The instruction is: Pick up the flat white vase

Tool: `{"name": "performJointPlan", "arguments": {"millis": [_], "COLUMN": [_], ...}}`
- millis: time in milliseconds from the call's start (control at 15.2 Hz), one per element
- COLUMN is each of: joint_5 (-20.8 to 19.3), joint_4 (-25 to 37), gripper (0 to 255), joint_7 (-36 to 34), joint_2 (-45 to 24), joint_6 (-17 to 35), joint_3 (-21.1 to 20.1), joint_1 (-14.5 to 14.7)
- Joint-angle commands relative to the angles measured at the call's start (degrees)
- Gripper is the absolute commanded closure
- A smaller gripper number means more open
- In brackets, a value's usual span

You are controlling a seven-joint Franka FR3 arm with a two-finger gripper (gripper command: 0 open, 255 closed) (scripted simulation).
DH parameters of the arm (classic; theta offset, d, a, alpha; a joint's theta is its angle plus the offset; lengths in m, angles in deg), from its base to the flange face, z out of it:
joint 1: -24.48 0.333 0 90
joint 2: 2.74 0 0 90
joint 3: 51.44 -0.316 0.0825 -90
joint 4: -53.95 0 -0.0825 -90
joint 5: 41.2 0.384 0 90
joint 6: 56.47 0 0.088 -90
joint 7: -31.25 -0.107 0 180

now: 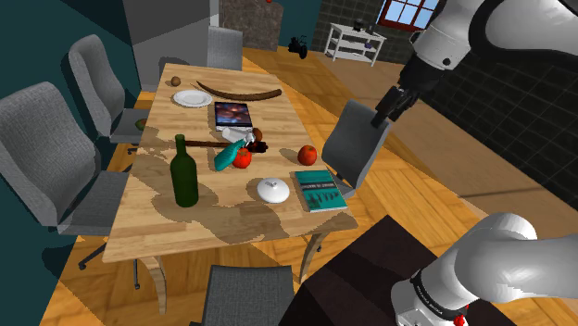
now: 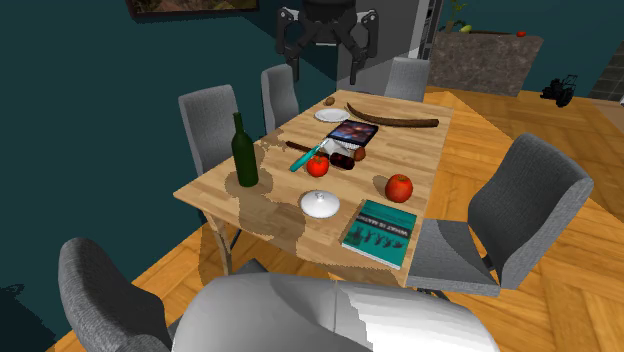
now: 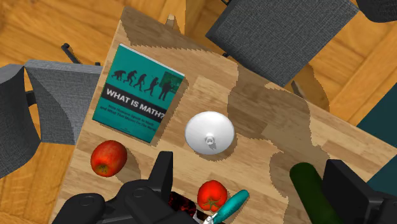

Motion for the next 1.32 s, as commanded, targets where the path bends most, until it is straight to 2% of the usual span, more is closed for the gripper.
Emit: {"name": "performJointPlan", "arguments": {"millis": [0, 660, 1254], "joint_5": [0.00, -0.92, -5.14], "joint_4": [0.00, -7.01, -6.38], "gripper": [0, 0, 0], "joint_7": [0.00, -3.03, -7.98], "joint_2": [0.00, -12.90, -30.41], "joint_6": [0.00, 19.62, 35.92], "joint_3": [0.00, -3.98, -7.47], "joint_1": [0.00, -0.76, -2.63]}}
